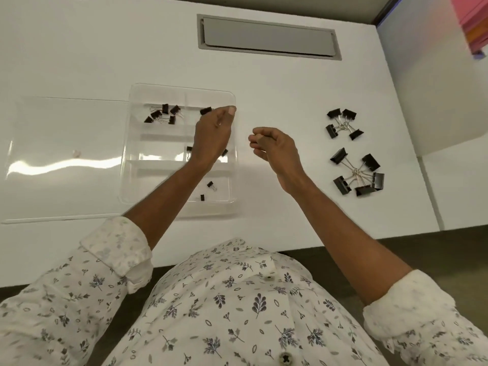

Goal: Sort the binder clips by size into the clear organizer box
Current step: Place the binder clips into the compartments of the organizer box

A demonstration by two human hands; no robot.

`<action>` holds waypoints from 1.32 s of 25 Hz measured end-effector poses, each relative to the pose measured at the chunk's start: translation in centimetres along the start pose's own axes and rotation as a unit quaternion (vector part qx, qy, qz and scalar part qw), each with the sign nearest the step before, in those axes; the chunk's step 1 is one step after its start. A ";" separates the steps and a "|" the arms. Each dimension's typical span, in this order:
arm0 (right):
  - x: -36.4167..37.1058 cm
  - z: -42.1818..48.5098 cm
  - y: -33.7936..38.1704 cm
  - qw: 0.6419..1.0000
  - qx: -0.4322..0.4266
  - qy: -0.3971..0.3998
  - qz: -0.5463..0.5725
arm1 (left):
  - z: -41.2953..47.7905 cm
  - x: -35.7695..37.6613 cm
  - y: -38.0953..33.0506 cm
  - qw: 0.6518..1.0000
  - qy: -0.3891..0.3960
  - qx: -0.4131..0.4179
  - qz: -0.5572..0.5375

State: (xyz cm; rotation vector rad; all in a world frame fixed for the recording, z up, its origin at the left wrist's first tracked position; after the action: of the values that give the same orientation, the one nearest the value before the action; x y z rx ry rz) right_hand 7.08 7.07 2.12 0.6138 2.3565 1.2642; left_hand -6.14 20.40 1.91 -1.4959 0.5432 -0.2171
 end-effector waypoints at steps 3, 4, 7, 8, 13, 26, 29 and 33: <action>-6.4 -1.3 -2.3 0.998 -0.002 -0.059 0.011 | -1.4 6.1 -1.9 0.998 0.058 0.020 0.017; -8.9 -1.7 -3.4 0.997 -0.001 -0.082 0.003 | -2.0 8.1 -2.5 0.997 0.073 0.027 0.021; -15.4 -3.1 -5.8 0.986 -0.018 -0.156 -0.049 | -4.0 13.4 -2.8 0.991 0.122 0.039 0.045; -17.5 -3.7 -6.4 0.979 -0.028 -0.188 -0.080 | -4.7 15.3 -2.5 0.987 0.142 0.043 0.055; -27.2 -6.0 -9.5 0.905 -0.112 -0.308 -0.270 | -9.1 24.2 -1.8 0.959 0.245 0.077 0.123; -31.1 -4.5 -14.1 0.868 -0.151 -0.262 -0.394 | -13.0 35.2 -1.6 0.856 0.318 0.199 0.356; -31.8 -4.4 -14.1 0.872 -0.170 -0.252 -0.384 | -13.0 34.6 -1.8 0.867 0.300 0.212 0.338; -31.9 -4.7 -14.2 0.901 -0.168 -0.247 -0.314 | -12.7 32.4 -1.4 0.907 0.272 0.181 0.266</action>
State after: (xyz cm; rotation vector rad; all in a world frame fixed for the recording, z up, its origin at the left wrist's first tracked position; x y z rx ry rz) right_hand 28.25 -20.61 -3.21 0.0267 1.6534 1.0158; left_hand 16.12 -5.92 -3.26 -0.8680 1.2642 -0.2879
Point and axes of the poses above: each hand's wrist, its own z-axis towards the middle knuckle, its own x-axis out of the palm, y = z × x, the point moved 9 cm from there along z, towards the middle knuckle, and after that the axes turned 9 degrees about x, right-handed, at the moved point
